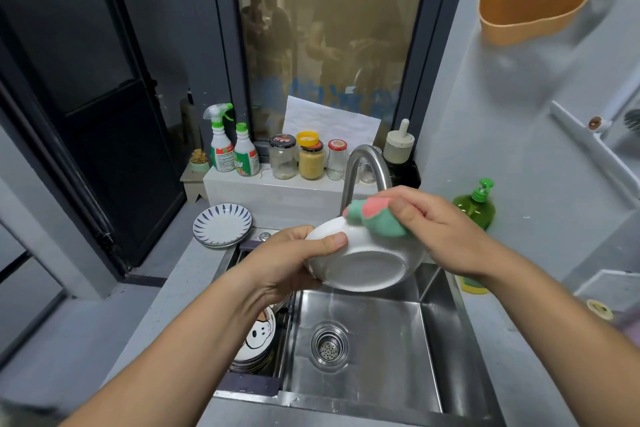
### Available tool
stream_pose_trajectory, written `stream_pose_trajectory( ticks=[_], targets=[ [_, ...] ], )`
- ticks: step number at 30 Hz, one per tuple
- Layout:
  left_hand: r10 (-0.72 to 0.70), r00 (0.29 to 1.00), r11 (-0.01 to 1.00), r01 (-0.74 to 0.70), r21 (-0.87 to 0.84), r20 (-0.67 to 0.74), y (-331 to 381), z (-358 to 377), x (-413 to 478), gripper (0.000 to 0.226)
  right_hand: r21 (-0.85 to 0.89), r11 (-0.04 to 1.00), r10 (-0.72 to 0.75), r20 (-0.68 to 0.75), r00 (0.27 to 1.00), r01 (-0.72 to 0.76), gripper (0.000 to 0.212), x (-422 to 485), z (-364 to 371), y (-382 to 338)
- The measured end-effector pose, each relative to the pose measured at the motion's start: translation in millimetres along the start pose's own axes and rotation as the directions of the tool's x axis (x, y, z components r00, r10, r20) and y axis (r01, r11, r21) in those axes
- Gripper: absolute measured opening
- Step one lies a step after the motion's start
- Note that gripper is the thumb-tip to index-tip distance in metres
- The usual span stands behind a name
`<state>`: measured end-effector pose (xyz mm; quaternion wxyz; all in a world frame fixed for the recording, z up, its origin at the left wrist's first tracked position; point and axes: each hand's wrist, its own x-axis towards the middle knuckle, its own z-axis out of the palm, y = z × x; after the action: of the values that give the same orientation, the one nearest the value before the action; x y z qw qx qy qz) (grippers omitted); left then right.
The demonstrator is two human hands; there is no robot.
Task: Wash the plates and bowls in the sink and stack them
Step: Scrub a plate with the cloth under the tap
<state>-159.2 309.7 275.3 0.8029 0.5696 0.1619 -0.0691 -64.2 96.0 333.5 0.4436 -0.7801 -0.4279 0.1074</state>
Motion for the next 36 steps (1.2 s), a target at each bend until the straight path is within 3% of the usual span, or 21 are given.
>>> stream_pose_trajectory(
  ticks=[4,9,12,14,16,21,24,27,30,32,34,36],
  targets=[
    [-0.008,1.000,1.000,0.008,0.005,0.015,5,-2,-5,0.056,0.301,0.953,0.069,-0.095,0.993,-0.037,0.032,-2,-13,-1],
    [-0.011,0.999,0.999,0.010,0.034,0.044,7,-1,-5,0.055,-0.078,0.997,0.024,0.049,0.999,-0.020,0.024,1,-7,2],
    [-0.005,0.999,0.999,0.003,0.034,0.050,1,1,-5,0.057,-0.359,0.928,-0.060,0.118,0.991,0.099,0.047,4,4,3],
    [0.004,0.999,1.000,-0.006,0.023,0.053,-2,0,-4,0.060,-0.505,0.859,-0.038,0.091,0.995,0.079,0.059,6,7,4],
    [0.011,0.999,1.000,-0.012,0.017,0.052,-3,-2,-5,0.064,-0.538,0.842,-0.046,0.016,0.999,0.047,0.059,2,8,3],
    [0.061,0.998,0.995,-0.061,0.084,0.002,1,-6,-4,0.066,-0.266,0.959,-0.113,-0.049,0.992,0.096,0.041,-12,6,7],
    [0.073,0.997,0.991,-0.072,0.114,-0.004,0,-4,-4,0.072,-0.326,0.940,-0.097,0.015,0.995,0.097,0.036,-9,10,0],
    [0.083,0.997,0.990,-0.083,0.110,-0.001,0,-1,-3,0.050,-0.427,0.889,-0.147,0.075,0.986,0.165,0.036,-3,20,-9],
    [0.089,0.996,0.993,-0.090,0.074,0.019,-5,1,-2,0.049,-0.373,0.918,-0.113,0.086,0.990,0.137,0.034,-2,14,-12],
    [0.072,0.997,0.997,-0.073,0.037,0.031,-6,-2,-5,0.050,-0.234,0.971,-0.029,0.055,0.998,0.041,0.032,-6,2,-4],
    [0.041,0.999,0.999,-0.041,-0.003,0.029,-6,-9,-9,0.068,-0.047,0.997,0.060,-0.008,0.998,-0.061,0.039,-14,-9,14],
    [0.023,0.997,0.993,-0.014,-0.119,0.074,-7,-15,-12,0.079,0.286,0.951,0.131,-0.034,0.991,-0.116,0.052,-21,-12,33]
  ],
)
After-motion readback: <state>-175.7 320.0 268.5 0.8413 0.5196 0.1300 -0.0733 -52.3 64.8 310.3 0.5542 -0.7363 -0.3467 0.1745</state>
